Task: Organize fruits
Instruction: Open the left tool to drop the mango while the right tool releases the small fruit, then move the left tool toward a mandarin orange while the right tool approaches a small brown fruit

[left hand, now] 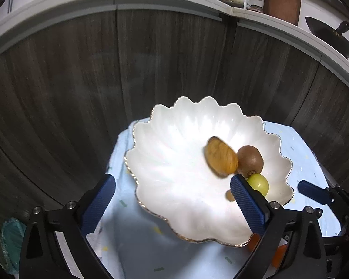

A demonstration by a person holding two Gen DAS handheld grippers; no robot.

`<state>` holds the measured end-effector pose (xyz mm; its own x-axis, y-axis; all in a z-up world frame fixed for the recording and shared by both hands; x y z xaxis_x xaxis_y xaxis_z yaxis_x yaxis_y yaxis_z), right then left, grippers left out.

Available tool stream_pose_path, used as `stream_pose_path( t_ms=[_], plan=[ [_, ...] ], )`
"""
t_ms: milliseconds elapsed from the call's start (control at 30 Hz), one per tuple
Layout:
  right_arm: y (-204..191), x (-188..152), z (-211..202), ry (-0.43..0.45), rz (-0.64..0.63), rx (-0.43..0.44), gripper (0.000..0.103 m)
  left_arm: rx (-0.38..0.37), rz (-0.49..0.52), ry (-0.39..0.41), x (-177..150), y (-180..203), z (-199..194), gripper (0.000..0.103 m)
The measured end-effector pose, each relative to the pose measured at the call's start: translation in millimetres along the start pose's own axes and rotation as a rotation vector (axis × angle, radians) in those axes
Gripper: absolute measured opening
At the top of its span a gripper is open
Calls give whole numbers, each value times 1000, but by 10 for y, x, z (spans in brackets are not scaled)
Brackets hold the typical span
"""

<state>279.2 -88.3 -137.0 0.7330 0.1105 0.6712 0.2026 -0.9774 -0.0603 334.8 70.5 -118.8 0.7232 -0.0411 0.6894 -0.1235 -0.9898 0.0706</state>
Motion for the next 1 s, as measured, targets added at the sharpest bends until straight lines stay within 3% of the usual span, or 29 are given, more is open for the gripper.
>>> stream_pose_path(
  t_ms=[133, 1000],
  plan=[
    [24, 6, -118, 21, 3, -17, 77, 6, 7, 12, -9, 18, -103, 102],
    [626, -225, -880, 112, 93, -90, 77, -21, 76, 60, -218, 729, -737, 102]
  ],
)
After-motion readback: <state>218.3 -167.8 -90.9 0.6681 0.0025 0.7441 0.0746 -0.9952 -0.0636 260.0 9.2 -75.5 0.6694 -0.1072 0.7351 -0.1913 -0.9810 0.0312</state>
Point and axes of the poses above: each gripper's, at about its wrist camera, not at the fingertips, and z roughly the way its jaws point, y to its right, x to its top, the point moved 3 cm from there along z, roughly the way its jaws point, and after that the axes turned 1 degree about -y, right-handed, at the moved point
